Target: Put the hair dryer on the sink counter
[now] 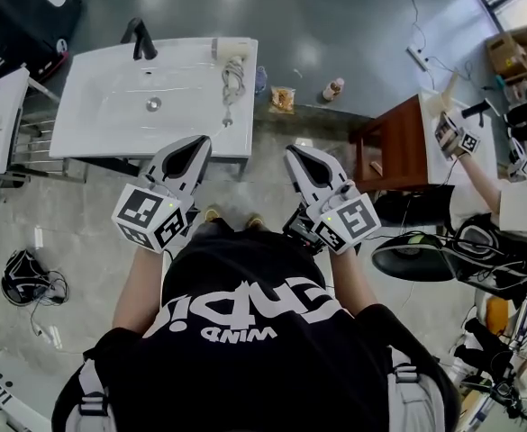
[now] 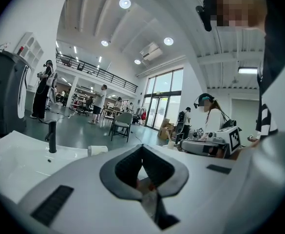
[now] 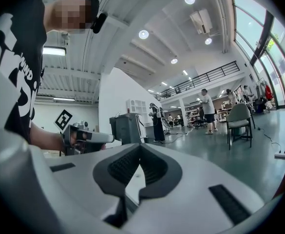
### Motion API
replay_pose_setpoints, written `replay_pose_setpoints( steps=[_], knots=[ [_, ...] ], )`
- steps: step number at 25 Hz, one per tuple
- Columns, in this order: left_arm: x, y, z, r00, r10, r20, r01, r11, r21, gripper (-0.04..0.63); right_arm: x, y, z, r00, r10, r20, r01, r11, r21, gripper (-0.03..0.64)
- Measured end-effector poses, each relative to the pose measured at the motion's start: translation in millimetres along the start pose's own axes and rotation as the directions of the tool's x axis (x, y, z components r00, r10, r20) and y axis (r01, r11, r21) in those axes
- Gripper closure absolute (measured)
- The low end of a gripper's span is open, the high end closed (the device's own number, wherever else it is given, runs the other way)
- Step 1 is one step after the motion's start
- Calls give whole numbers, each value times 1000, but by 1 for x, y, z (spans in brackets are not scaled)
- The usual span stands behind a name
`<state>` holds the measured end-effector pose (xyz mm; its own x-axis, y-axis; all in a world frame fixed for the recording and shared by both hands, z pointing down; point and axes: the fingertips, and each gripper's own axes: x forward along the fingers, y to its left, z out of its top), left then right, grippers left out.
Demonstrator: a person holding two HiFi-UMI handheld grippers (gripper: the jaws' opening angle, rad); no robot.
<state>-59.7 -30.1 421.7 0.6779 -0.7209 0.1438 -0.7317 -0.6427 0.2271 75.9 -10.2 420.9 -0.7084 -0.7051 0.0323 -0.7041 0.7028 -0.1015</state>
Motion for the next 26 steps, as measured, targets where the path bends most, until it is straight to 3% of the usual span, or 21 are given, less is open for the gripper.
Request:
replay_pose_setpoints(
  steps=[26],
  knots=[
    [-1,10,-14,998,54,-25,-56,997,-44,577,7,-7,-5,999,14,-37,-14,1000,2,603]
  ],
)
